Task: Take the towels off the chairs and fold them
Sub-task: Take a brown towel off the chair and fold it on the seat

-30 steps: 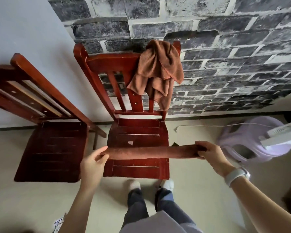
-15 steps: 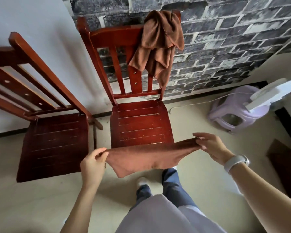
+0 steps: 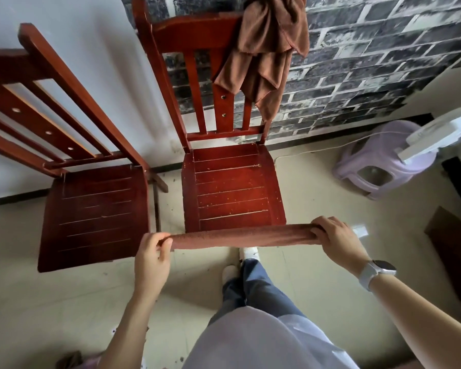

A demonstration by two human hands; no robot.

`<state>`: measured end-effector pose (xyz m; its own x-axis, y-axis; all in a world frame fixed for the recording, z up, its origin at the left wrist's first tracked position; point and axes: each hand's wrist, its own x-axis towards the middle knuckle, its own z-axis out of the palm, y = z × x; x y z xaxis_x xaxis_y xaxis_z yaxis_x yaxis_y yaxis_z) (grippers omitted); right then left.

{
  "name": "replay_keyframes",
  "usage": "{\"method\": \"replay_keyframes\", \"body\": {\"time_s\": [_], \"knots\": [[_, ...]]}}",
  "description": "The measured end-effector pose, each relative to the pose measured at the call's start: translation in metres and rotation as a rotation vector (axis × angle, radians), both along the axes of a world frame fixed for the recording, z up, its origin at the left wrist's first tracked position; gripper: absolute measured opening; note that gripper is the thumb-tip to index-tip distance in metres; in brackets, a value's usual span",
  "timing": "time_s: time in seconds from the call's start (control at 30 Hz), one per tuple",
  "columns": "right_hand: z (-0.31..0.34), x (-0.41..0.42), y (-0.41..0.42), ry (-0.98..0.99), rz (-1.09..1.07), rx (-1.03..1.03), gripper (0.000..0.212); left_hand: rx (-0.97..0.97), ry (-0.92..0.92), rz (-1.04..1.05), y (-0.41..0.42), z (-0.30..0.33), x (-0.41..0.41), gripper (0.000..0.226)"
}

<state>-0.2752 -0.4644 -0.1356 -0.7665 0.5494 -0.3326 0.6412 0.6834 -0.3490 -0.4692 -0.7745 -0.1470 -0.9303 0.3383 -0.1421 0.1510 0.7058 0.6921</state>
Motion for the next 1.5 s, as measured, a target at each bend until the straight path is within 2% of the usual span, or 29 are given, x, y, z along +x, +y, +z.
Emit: {"method": "replay_keyframes", "body": {"time_s": [0.13,0.3,0.47,0.67,0.77,0.87,0.93,1.07,1.27,1.37,1.5], "knots": [[-0.004,-0.02,0.017,0.087,-0.049,0.051,0.017,0.017,0.029,0.03,0.02,-0.007,-0.026,0.015],[-0.034,-0.085,0.06,0.083,-0.02,0.069,0.023,0.024,0.008,0.126,0.069,-0.033,-0.082,0.017],[-0.091,-0.161,0.112,0.072,-0.072,0.052,0.025,-0.014,0.02,0.158,0.118,-0.086,-0.15,0.018],[-0.169,-0.247,0.159,0.14,-0.278,-0.09,0.025,-0.164,0.041,0.188,0.163,-0.174,-0.224,0.022],[-0.202,-0.277,0.175,0.144,-0.342,-0.12,0.027,-0.098,0.006,0.265,0.186,-0.207,-0.25,0.023],[-0.227,-0.293,0.182,0.141,-0.425,-0.18,0.038,-0.005,-0.087,0.381,0.201,-0.23,-0.263,0.033],[-0.242,-0.288,0.18,0.103,-0.419,-0.193,0.043,-0.037,-0.117,0.368,0.202,-0.242,-0.256,0.038],[-0.274,-0.238,0.16,0.013,-0.487,-0.305,0.035,-0.126,-0.257,0.35,0.177,-0.261,-0.199,0.033],[-0.294,-0.132,0.095,-0.224,-0.651,-0.374,0.032,-0.3,-0.467,0.523,0.123,-0.289,-0.076,0.027],[-0.307,-0.093,0.065,-0.33,-0.745,-0.422,0.038,-0.331,-0.485,0.605,0.11,-0.294,-0.041,0.023],[-0.321,-0.075,0.044,-0.282,-0.884,-0.425,0.035,-0.308,-0.53,0.631,0.106,-0.298,-0.027,0.026]]}}
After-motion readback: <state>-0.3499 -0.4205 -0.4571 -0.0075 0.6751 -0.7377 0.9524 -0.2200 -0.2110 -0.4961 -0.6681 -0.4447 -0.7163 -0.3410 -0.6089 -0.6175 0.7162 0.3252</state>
